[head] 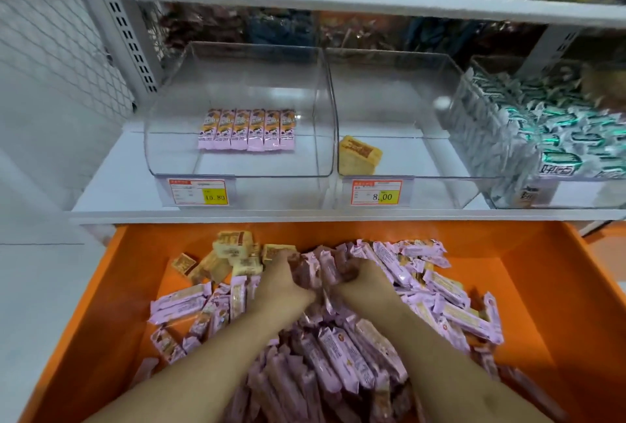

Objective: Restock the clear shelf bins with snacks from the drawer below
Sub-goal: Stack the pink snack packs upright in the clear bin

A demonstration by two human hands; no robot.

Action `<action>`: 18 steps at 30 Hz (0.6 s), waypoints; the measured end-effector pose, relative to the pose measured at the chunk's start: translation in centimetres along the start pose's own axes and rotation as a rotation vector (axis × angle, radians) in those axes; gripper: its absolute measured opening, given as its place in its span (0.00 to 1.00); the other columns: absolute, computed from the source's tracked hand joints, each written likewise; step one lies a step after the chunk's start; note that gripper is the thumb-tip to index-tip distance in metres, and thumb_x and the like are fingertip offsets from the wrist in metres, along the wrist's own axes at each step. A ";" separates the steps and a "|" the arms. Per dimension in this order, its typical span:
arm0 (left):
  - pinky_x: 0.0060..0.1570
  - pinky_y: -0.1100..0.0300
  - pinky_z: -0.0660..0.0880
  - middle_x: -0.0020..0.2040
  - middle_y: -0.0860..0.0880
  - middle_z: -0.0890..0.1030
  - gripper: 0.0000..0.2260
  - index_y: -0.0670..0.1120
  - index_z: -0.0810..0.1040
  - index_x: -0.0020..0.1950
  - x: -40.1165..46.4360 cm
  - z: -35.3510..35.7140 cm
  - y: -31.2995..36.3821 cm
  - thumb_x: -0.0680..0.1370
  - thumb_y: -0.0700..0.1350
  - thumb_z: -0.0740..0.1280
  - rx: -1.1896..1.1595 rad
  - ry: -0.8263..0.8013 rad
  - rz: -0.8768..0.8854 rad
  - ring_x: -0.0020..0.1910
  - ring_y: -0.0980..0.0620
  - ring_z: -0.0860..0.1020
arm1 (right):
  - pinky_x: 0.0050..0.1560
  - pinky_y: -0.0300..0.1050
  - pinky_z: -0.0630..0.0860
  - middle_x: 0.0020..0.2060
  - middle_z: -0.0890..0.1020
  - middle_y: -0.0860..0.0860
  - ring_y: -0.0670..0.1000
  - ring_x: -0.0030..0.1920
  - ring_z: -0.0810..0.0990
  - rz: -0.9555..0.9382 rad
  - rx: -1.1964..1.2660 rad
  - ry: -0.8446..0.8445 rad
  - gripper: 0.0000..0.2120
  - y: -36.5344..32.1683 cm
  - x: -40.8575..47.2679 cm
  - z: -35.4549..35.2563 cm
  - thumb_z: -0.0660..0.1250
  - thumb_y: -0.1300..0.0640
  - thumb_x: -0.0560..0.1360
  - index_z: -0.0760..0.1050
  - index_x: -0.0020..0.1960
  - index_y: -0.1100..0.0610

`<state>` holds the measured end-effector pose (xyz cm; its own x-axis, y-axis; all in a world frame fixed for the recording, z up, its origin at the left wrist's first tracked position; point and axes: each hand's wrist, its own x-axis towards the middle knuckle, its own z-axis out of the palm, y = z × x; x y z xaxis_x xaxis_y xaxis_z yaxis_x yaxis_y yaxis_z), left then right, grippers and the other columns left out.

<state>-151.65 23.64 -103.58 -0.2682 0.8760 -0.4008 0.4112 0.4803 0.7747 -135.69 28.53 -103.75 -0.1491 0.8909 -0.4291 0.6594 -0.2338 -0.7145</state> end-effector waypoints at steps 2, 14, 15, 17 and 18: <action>0.48 0.60 0.82 0.43 0.55 0.86 0.17 0.49 0.82 0.52 -1.3 -2.3 1.1 0.66 0.39 0.79 -0.083 -0.035 -0.005 0.44 0.56 0.85 | 0.36 0.48 0.79 0.31 0.83 0.48 0.49 0.32 0.80 -0.018 0.041 -0.047 0.05 -1.4 -1.0 -0.7 0.73 0.55 0.71 0.78 0.40 0.54; 0.48 0.46 0.83 0.53 0.42 0.87 0.17 0.47 0.79 0.64 -10.8 -14.0 8.3 0.78 0.34 0.72 -0.450 -0.273 0.093 0.51 0.40 0.86 | 0.44 0.52 0.81 0.44 0.86 0.54 0.53 0.42 0.85 -0.313 0.215 -0.224 0.18 -11.2 -11.1 -6.6 0.81 0.57 0.71 0.73 0.52 0.54; 0.48 0.45 0.83 0.53 0.41 0.87 0.17 0.48 0.79 0.65 -11.1 -14.5 8.4 0.79 0.34 0.72 -0.464 -0.260 0.092 0.51 0.39 0.86 | 0.44 0.53 0.80 0.44 0.85 0.55 0.52 0.41 0.83 -0.335 0.276 -0.245 0.15 -11.7 -11.7 -6.9 0.79 0.59 0.73 0.73 0.52 0.55; 0.47 0.48 0.81 0.53 0.39 0.87 0.18 0.49 0.78 0.66 -11.8 -15.1 8.6 0.79 0.35 0.72 -0.495 -0.260 0.107 0.50 0.39 0.86 | 0.46 0.55 0.79 0.44 0.83 0.58 0.53 0.42 0.82 -0.384 0.327 -0.237 0.14 -12.3 -12.5 -7.2 0.78 0.62 0.73 0.74 0.51 0.54; 0.46 0.49 0.81 0.53 0.39 0.87 0.17 0.48 0.78 0.66 -11.9 -15.3 8.8 0.79 0.36 0.72 -0.509 -0.261 0.116 0.49 0.39 0.86 | 0.46 0.55 0.79 0.43 0.82 0.57 0.53 0.42 0.81 -0.410 0.322 -0.214 0.14 -12.5 -12.7 -7.2 0.78 0.62 0.72 0.74 0.50 0.53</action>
<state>-158.13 16.78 -84.51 0.0041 0.9343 -0.3565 -0.0628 0.3560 0.9324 -136.74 22.92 -85.36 -0.5139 0.8428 -0.1598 0.2626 -0.0227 -0.9646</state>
